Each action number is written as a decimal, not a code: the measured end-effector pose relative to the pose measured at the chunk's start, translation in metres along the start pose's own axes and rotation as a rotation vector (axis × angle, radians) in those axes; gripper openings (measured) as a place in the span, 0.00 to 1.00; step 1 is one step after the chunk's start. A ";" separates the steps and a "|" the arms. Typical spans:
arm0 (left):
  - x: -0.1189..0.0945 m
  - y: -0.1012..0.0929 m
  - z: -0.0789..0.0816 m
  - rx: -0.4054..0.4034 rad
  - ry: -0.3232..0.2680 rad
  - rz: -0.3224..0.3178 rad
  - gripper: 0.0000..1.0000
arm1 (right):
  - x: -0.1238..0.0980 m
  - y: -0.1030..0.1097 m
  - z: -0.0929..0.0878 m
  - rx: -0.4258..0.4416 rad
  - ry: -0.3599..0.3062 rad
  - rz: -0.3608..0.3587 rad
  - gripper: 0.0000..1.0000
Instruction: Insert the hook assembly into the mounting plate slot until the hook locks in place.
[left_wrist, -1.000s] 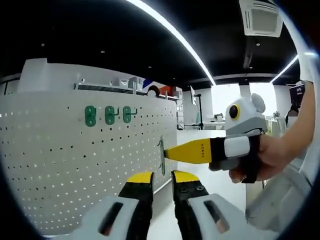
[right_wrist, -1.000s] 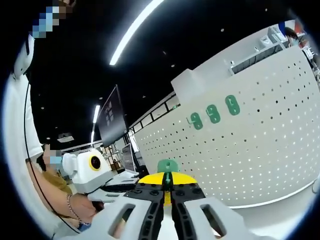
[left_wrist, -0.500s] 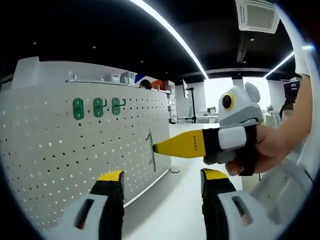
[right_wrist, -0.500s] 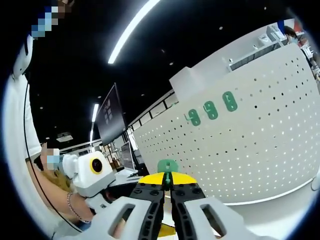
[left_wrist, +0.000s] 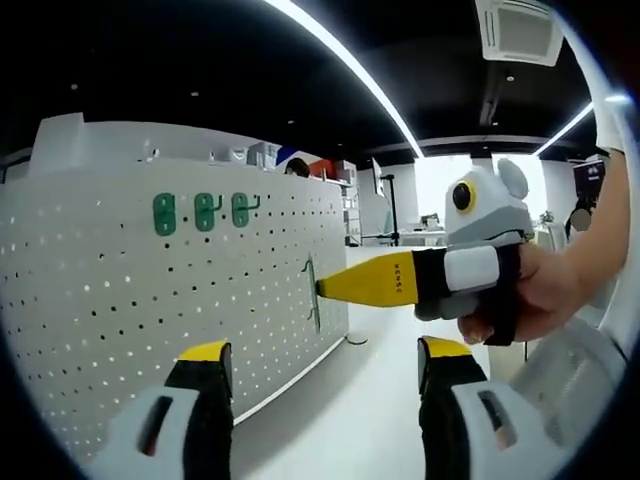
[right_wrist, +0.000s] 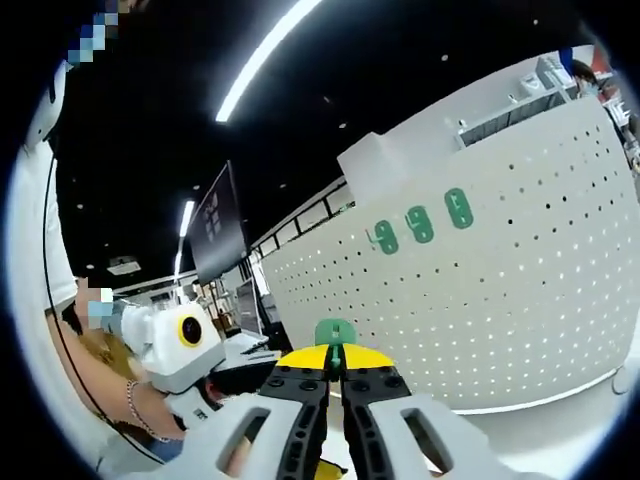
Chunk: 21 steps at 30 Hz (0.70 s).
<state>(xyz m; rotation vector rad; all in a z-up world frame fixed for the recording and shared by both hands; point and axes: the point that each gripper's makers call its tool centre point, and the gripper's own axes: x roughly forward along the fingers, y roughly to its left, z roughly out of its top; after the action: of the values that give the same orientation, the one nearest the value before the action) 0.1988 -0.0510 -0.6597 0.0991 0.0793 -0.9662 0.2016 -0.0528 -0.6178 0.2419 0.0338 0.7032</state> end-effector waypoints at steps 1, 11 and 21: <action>0.000 0.000 -0.001 -0.003 0.000 0.000 0.77 | 0.000 0.000 0.000 -0.051 0.016 -0.015 0.00; 0.000 0.001 -0.001 -0.003 0.003 0.005 0.76 | 0.004 -0.005 0.001 -0.298 0.088 -0.101 0.00; -0.005 0.004 -0.003 -0.011 0.009 0.018 0.74 | 0.004 -0.030 0.015 -0.241 0.051 -0.160 0.00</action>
<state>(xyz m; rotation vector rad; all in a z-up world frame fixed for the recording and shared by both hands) 0.1998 -0.0444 -0.6625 0.0943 0.0915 -0.9470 0.2251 -0.0752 -0.6100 -0.0104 0.0167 0.5483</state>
